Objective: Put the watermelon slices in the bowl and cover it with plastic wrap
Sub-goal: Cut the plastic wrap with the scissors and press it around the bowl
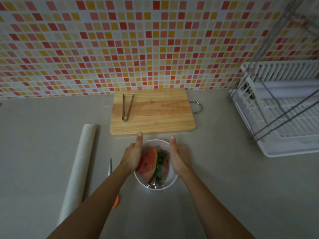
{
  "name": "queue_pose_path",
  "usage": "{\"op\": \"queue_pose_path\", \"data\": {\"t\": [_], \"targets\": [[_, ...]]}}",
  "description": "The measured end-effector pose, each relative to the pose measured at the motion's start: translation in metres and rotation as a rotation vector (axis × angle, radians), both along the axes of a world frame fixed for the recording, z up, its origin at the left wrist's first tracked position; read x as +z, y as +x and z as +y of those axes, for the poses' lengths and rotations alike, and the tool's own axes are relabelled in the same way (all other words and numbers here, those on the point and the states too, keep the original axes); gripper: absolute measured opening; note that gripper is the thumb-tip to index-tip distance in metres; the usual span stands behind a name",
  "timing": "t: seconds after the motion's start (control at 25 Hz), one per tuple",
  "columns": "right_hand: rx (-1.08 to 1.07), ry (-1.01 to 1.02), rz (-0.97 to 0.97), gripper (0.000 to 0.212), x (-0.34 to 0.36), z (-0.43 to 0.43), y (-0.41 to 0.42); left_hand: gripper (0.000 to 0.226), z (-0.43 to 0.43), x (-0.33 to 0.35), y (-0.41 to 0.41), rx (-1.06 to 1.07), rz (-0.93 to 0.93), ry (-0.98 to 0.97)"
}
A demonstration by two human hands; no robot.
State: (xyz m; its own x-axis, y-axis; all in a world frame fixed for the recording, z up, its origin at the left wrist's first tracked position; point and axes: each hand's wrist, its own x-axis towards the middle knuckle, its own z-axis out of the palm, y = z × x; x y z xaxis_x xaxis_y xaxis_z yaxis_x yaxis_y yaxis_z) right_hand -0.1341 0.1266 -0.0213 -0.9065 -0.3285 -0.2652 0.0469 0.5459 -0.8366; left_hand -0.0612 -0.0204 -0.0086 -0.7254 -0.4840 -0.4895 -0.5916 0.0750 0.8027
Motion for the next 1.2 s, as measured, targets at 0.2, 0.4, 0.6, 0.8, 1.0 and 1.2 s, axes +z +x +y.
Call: {"op": "queue_pose_path", "data": {"t": [0.2,0.4,0.6,0.8,1.0,1.2], "targets": [[-0.057,-0.006,-0.022,0.093,0.0,-0.002,0.006,0.101,0.005,0.001,-0.001,0.097,0.0,-0.239],[-0.086,0.094,-0.031,0.078,0.004,-0.009,0.007,0.093,0.011,0.005,0.007,0.14,0.029,-0.485],[-0.17,0.298,0.114,0.091,0.0,-0.001,0.008,0.088,0.0,0.007,0.021,0.524,0.157,-0.271],[0.275,-0.189,0.341,0.063,0.012,0.002,-0.008,0.055,0.028,0.0,0.043,0.35,0.336,-0.056],[0.41,-0.134,0.276,0.058,0.003,-0.004,-0.007,0.057,0.035,-0.008,0.038,0.095,0.326,-0.403],[0.214,-0.072,0.182,0.073,0.003,-0.01,-0.002,0.06,0.028,-0.007,0.028,0.183,0.239,-0.346]]}}
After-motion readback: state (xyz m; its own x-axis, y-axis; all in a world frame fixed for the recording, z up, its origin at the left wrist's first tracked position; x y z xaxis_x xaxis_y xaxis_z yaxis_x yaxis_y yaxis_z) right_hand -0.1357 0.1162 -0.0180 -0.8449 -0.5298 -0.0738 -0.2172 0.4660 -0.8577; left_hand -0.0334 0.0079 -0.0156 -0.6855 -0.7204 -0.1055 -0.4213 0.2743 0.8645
